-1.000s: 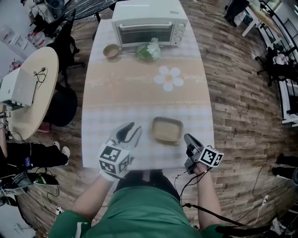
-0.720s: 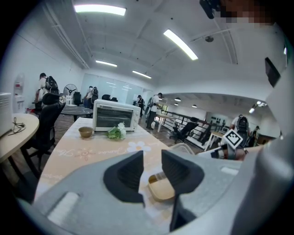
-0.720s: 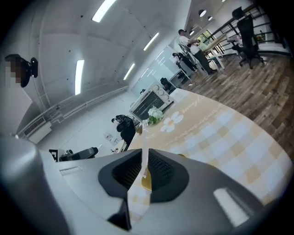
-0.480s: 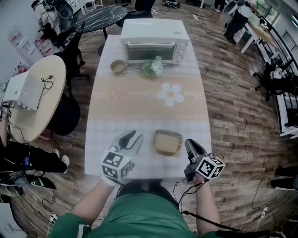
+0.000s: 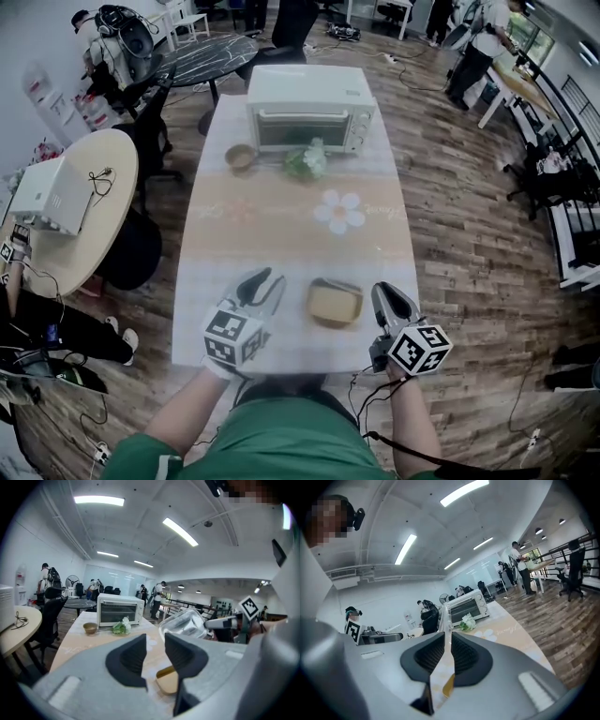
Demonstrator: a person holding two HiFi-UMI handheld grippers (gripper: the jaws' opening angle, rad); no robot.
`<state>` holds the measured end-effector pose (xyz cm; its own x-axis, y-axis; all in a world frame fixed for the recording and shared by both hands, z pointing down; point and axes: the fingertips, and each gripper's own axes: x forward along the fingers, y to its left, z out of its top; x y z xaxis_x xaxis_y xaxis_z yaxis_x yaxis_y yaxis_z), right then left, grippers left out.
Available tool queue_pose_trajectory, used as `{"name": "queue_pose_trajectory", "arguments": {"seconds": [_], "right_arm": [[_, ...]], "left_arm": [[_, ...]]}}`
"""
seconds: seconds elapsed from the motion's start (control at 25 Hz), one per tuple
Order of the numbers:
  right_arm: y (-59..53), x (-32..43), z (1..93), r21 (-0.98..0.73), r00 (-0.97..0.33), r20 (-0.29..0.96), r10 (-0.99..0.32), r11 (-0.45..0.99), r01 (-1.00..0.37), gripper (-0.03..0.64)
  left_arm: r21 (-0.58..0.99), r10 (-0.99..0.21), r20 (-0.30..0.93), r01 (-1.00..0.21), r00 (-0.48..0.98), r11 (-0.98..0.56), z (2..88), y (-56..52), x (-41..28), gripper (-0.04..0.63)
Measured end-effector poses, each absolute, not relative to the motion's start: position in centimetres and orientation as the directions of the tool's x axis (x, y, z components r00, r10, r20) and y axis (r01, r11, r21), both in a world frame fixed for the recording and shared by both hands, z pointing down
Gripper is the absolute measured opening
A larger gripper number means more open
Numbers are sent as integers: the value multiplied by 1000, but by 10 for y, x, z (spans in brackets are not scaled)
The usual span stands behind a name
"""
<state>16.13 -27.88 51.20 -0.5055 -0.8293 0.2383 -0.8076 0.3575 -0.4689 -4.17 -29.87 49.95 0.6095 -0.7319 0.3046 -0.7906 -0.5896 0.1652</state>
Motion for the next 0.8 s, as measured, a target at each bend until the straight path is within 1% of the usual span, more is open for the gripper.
{"name": "queue_pose_trajectory", "arguments": {"seconds": [0.44,0.68,0.8], "right_arm": [[-277,161,465,-354,-464,182,-867,382,-853,43],[-282,164,433,-305,-428,119,-896,377,-875,43],[-282,164,418,-268,-432,69,-899,400,-876,43]], "left_arm": [[142,-745,257,-786,616,-601,469,-304,-42,120],[136,-755,223,-786,617,-603,451,-316,-42,120],[133,-761,199,-786,617,-603,439,-320,-42,120]]}}
